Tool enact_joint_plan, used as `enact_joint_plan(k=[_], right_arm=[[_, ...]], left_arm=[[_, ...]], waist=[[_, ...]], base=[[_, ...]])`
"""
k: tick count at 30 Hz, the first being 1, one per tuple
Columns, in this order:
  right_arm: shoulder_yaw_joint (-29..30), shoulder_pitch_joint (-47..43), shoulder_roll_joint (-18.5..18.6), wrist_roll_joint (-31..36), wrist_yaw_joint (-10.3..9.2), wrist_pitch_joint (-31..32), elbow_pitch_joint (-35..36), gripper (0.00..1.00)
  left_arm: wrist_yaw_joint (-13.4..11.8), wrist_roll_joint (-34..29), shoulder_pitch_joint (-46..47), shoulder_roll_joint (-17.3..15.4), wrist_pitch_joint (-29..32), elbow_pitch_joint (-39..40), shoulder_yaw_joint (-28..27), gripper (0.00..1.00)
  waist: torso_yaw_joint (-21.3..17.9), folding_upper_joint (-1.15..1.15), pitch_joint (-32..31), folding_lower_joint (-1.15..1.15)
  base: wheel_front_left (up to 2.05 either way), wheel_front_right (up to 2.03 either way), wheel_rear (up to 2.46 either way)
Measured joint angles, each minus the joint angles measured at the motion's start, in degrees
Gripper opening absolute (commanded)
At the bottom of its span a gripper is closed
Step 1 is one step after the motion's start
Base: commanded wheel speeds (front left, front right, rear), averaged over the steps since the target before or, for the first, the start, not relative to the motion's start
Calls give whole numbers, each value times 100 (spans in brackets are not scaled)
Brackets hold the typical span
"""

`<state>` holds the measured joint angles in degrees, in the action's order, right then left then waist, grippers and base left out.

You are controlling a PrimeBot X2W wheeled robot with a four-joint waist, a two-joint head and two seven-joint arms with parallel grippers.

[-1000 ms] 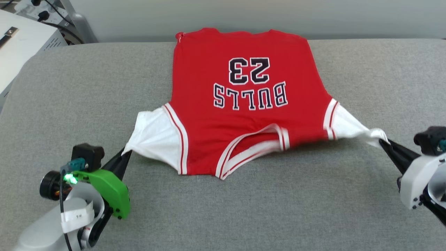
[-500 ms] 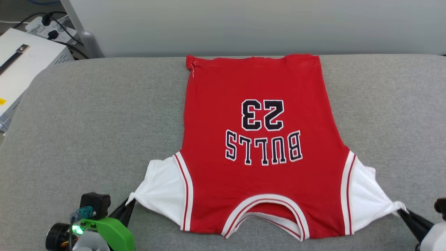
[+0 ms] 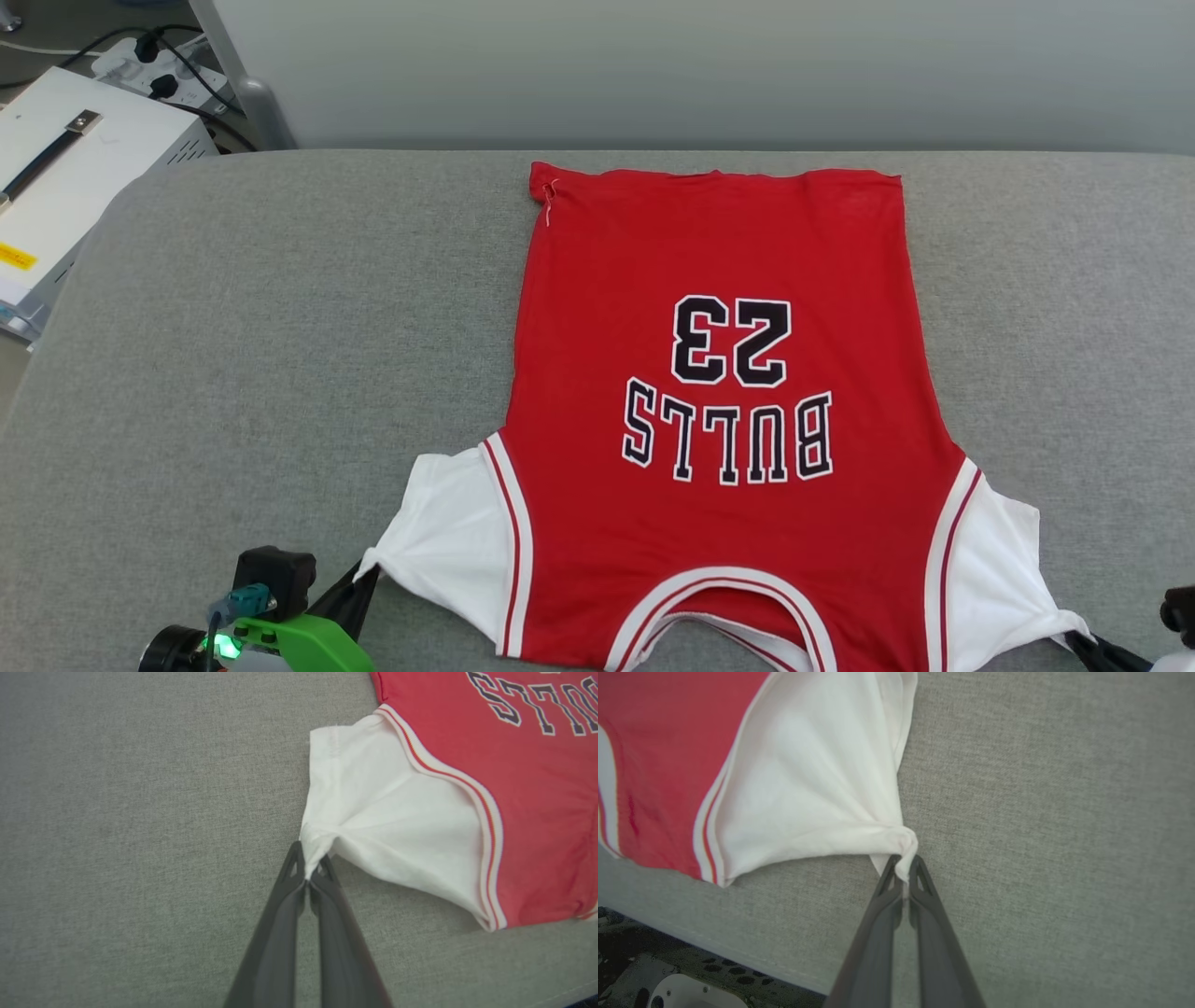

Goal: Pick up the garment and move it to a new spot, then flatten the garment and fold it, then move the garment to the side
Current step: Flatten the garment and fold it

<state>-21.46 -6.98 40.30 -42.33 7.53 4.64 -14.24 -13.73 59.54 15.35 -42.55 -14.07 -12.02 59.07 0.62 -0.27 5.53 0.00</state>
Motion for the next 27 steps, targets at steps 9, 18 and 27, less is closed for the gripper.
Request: enact_joint_plan(k=[9, 18, 27], right_arm=[[1365, -51, 42, 287, 0, 403, 893, 100], [2735, 988, 345, 441, 0, 1143, 1829, 100], [2562, 3379, 621, 503, 0, 2704, 1612, 100]], left_arm=[[-271, -194, 102, 16, -3, 427, -73, 0], [-470, -575, 393, 125, -41, 869, -238, 0], [-407, -1049, 827, 439, -58, 978, -446, 0]], waist=[[150, 0, 117, 0], [439, 0, 429, 0], [747, 0, 1101, 0]], base=[[0, 0, 0], [0, 0, 0], [0, 0, 0]])
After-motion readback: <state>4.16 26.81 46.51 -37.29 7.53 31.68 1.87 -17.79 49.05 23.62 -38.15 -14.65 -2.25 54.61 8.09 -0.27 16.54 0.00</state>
